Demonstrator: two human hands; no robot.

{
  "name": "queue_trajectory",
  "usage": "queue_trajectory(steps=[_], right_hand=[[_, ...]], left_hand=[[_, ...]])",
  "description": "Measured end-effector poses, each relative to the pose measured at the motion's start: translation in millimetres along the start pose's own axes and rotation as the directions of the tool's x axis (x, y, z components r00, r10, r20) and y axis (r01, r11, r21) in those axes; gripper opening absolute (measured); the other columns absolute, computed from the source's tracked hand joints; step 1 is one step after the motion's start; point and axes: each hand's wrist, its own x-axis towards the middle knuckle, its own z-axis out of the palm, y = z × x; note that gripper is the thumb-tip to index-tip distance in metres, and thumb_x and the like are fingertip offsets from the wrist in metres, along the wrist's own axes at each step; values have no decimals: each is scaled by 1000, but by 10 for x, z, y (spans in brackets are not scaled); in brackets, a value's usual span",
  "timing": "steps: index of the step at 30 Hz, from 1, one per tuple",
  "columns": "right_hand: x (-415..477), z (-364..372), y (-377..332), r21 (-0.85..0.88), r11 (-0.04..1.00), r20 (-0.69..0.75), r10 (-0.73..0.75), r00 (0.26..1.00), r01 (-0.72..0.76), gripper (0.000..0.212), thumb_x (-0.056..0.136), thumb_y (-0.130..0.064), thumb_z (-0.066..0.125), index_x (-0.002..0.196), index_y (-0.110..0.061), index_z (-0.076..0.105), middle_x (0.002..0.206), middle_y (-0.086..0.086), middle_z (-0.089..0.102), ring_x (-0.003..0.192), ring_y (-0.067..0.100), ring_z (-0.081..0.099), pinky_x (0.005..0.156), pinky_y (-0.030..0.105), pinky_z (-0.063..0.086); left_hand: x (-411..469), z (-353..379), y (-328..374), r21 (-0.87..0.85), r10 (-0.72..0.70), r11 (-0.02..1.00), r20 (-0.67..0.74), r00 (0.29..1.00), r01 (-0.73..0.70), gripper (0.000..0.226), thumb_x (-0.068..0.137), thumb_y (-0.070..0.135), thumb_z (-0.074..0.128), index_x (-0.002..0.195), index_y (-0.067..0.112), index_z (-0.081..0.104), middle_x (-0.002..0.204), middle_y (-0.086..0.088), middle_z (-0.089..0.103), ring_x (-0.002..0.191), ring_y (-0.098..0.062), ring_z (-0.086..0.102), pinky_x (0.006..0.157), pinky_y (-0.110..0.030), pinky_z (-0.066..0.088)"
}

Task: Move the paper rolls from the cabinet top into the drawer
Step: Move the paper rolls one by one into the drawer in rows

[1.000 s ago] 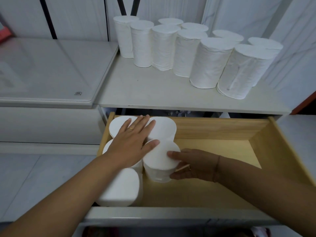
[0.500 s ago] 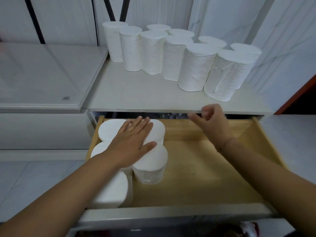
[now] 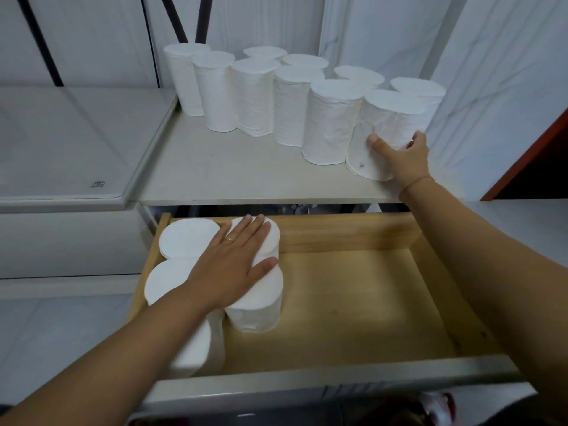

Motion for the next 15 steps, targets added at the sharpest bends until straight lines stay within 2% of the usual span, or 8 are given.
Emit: queue_trajectory(steps=[3, 7, 11, 13, 15], right_hand=[[97, -100, 16, 97, 995, 137, -24, 990, 11, 88, 55, -45, 85, 124, -14, 42, 123, 1, 57, 110, 16, 58, 99, 40, 50], [175, -174, -27, 55, 996, 284, -83, 955, 70, 98, 51, -38, 90, 134, -13, 43, 131, 5, 59, 120, 22, 57, 103, 45, 46], [30, -236, -42, 42, 989, 391, -148, 909, 143, 78, 64, -22, 87, 132, -14, 50, 127, 5, 63, 117, 21, 60, 102, 46, 47], [-150, -322, -59, 68, 988, 514, -152, 844, 137, 73, 68, -15, 83, 133, -13, 50, 127, 6, 64, 116, 22, 61, 100, 44, 49], [-362, -432, -87, 72, 990, 655, -137, 743, 118, 69, 70, -13, 80, 133, -16, 52, 126, 4, 65, 117, 21, 61, 96, 38, 52]], left_hand=[[1, 3, 0, 6, -3, 1000, -3, 1000, 3, 77, 83, 66, -2, 150, 26, -4, 157, 11, -11, 141, -3, -17, 116, -31, -9], [-3, 9, 1, -4, -1, 1000, -7, 1000, 1, 76, 84, 66, -1, 149, 27, -3, 157, 12, -10, 141, -2, -18, 116, -30, -10], [-3, 18, -7, -13, 2, 1000, -15, 1000, -2, 76, 85, 66, -1, 150, 27, -2, 157, 12, -9, 141, -2, -17, 115, -29, -10], [-4, 27, -10, -16, 1, 1000, -21, 1000, -1, 75, 86, 67, -2, 150, 27, -1, 157, 13, -9, 141, -1, -17, 115, -29, -10], [-3, 34, -14, -12, 1, 1000, -21, 1000, -2, 76, 84, 67, -2, 150, 27, -1, 157, 12, -10, 141, -2, -17, 116, -30, -9]])
